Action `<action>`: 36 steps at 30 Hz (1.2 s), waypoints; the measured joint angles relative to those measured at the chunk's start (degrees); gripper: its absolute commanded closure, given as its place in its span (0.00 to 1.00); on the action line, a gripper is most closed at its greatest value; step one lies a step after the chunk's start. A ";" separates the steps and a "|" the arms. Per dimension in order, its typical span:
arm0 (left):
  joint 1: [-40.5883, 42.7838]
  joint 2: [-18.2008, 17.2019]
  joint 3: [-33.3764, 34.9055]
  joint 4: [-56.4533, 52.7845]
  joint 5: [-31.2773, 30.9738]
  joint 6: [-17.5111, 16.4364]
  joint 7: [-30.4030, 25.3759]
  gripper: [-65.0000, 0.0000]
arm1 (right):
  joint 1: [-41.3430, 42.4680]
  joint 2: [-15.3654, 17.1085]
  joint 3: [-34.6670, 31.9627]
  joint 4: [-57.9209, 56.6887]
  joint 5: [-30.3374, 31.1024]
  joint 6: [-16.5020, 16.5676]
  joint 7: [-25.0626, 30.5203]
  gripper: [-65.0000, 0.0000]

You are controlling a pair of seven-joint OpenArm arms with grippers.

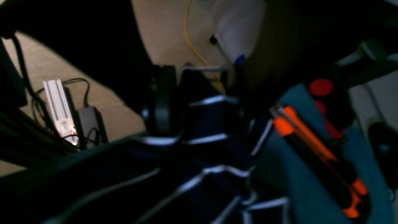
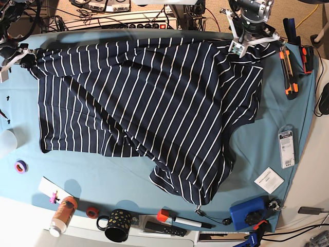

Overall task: Layout the t-shirt on the table in an organized manner, then fold the t-shirt properly
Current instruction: 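Drag the held shirt edge with the left gripper away from the right gripper, then release the edge and move the left gripper along the shirt's side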

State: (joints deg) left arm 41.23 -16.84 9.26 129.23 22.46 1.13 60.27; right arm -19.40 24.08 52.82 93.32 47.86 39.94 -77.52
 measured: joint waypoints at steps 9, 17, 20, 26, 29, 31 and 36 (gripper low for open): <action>-0.83 -0.02 0.02 4.70 -4.00 0.13 4.68 0.61 | 0.04 -0.09 0.00 0.00 0.13 0.00 -0.04 1.00; -8.39 -0.02 -0.07 4.70 -8.31 2.10 -10.49 0.61 | 0.07 -0.24 0.00 0.00 0.00 0.00 -0.04 1.00; -12.55 0.00 -1.44 4.70 -10.23 2.14 -9.77 0.61 | 0.07 -0.24 0.00 0.00 0.00 0.00 -0.02 1.00; -15.96 0.00 -6.51 0.55 -15.50 2.03 -9.53 0.61 | 0.04 -0.26 0.00 0.00 -0.04 0.00 -0.04 1.00; -15.28 0.00 -9.90 0.17 -15.67 2.08 -9.22 0.61 | 0.04 -0.26 0.00 0.00 -0.02 0.00 -0.02 1.00; -15.56 0.02 -12.44 0.17 -15.74 2.05 -9.05 0.61 | 0.04 -0.28 0.00 0.00 0.00 0.00 -0.02 1.00; -15.54 0.00 -18.75 0.17 -25.40 -0.81 -12.33 0.61 | 0.04 -0.26 0.00 0.00 0.02 0.00 0.00 1.00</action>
State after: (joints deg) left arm 25.69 -16.84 -9.50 129.40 -2.94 0.32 47.94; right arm -19.35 23.81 52.82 93.32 47.88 39.94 -77.52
